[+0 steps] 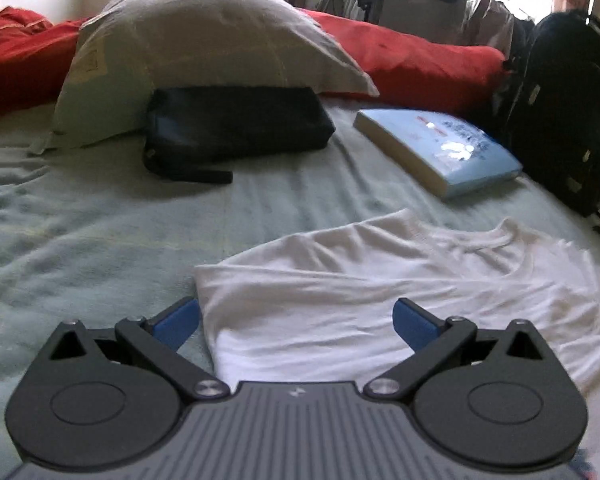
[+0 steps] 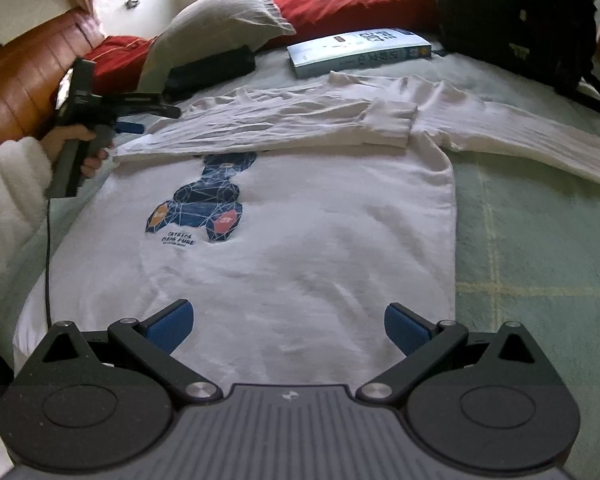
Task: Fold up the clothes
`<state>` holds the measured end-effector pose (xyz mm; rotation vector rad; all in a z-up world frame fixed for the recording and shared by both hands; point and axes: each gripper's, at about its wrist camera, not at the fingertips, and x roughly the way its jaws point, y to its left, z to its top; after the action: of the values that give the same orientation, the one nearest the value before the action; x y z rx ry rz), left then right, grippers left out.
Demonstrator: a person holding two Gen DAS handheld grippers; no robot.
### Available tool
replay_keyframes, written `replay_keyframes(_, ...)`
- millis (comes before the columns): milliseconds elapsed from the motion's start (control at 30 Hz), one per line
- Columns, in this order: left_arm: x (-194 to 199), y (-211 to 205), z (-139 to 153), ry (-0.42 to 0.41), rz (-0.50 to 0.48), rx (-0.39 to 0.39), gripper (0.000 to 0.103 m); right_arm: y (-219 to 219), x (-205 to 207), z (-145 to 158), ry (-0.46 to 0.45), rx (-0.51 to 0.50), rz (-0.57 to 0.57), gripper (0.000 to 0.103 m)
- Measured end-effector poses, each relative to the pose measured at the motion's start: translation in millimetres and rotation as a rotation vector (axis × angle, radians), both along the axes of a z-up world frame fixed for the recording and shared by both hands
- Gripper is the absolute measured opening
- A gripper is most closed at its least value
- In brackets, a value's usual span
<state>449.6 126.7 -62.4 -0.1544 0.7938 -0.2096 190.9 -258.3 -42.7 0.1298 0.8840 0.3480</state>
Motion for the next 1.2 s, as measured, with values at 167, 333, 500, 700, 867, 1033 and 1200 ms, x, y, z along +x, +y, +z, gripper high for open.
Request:
replay_keyframes(167,-33,-5,4,0.018,-0.104,-0.127,0.102,1,-8,2,-0.010,0.010,0.007,0.103)
replay_keyframes(333,-54,-9,-19,0.052,-0.102,-0.079,0.102,-3,-19,9,-0.024,0.012,-0.006,0.103)
replay_keyframes(500,-70,-27,23,0.016,-0.111,-0.001,0.102,-10,-35,19,-0.050,0.023,-0.020,0.103)
replay_keyframes(700,-113,-57,72,0.010,-0.188,0.158,0.102,-13,-46,18,-0.044,0.034,-0.026,0.103)
replay_keyframes(867,-165,-90,80,-0.005,-0.274,0.327,0.102,-9,-48,12,-0.031,0.041,-0.016,0.103)
replay_keyframes(1033,-208,-119,52,-0.099,-0.331,0.349,0.102,5,-40,3,-0.039,0.028,0.027,0.103)
replay_keyframes(1200,-230,-134,11,-0.141,-0.337,0.354,0.102,23,-31,-8,-0.075,-0.062,0.068,0.103)
